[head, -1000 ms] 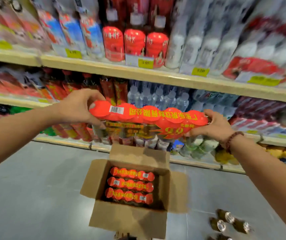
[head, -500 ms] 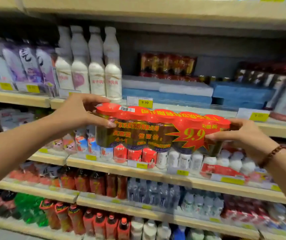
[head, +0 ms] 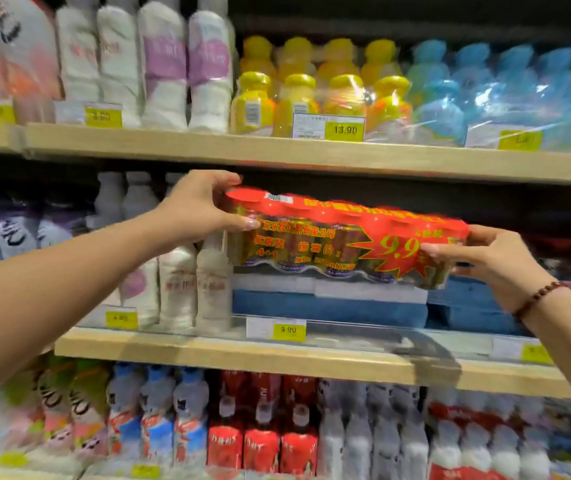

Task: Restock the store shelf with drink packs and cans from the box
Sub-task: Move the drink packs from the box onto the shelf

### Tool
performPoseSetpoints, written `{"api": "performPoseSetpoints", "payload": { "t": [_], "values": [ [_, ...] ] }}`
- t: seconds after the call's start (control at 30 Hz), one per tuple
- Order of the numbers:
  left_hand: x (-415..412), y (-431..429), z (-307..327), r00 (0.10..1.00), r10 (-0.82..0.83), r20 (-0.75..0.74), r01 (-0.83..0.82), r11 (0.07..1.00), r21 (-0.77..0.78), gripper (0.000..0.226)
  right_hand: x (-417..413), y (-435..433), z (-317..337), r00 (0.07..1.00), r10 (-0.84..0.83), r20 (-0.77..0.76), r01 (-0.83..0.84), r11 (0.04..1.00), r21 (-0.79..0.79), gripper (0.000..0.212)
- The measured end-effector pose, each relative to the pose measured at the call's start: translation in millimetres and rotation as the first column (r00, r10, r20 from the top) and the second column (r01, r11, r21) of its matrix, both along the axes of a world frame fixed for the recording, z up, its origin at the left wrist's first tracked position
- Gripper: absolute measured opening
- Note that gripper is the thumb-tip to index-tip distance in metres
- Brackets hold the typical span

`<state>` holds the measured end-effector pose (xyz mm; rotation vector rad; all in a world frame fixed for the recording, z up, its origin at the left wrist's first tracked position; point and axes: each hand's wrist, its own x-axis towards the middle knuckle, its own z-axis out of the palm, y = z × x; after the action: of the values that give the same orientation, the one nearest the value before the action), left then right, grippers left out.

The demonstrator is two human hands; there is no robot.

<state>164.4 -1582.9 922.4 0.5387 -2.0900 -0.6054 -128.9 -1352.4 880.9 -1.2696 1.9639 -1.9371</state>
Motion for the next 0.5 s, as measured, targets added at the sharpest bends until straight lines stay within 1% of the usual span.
{"api": "performPoseSetpoints", "payload": {
  "t": [0.03,0.1,0.13,0.2,0.23,0.3,0.33,0.4,0.43,0.5],
  "values": [
    [-9,-12,7,0.999,0.022,0.03,-0.021,0.999,-0.03,0.078,-8,-8,2,1.0,-0.01,0.017,0.01,1.0,-0.017,0.095],
    [-26,-27,17,0.992,0.067,0.106,-0.061,0.996,-0.059,0.067,-22,-23,7,0.998,-0.039,0.049,0.041,0.998,-0.037,0.098],
    [-34,-34,20,0.985,0.089,0.145,-0.081,0.995,-0.066,0.059,-28,-30,9,0.996,-0.058,0.064,0.061,0.998,-0.036,0.09],
    [-49,-43,23,0.957,0.147,0.25,-0.132,0.988,-0.075,0.047,-35,-42,15,0.99,-0.105,0.099,0.11,0.993,-0.045,0.056],
    [-55,-46,22,0.936,0.177,0.304,-0.158,0.984,-0.084,0.051,-37,-48,19,0.987,-0.115,0.112,0.121,0.992,-0.047,0.052],
    [-66,-54,20,0.898,0.225,0.378,-0.178,0.972,-0.156,0.067,-37,-60,23,0.989,-0.107,0.103,0.11,0.994,-0.023,0.07],
    [-69,-57,19,0.888,0.242,0.39,-0.172,0.963,-0.205,0.07,-36,-66,25,0.991,-0.107,0.086,0.107,0.994,0.0,0.075],
    [-76,-66,15,0.87,0.273,0.41,-0.172,0.949,-0.265,0.071,-35,-77,26,0.99,-0.126,0.066,0.122,0.991,0.059,0.077],
    [-78,-72,14,0.86,0.285,0.423,-0.185,0.947,-0.262,0.073,-36,-82,26,0.987,-0.149,0.06,0.143,0.986,0.083,0.077],
    [-82,-79,12,0.852,0.303,0.427,-0.218,0.946,-0.239,0.082,-38,-92,24,0.983,-0.181,0.022,0.178,0.979,0.099,0.068]
  ]
}}
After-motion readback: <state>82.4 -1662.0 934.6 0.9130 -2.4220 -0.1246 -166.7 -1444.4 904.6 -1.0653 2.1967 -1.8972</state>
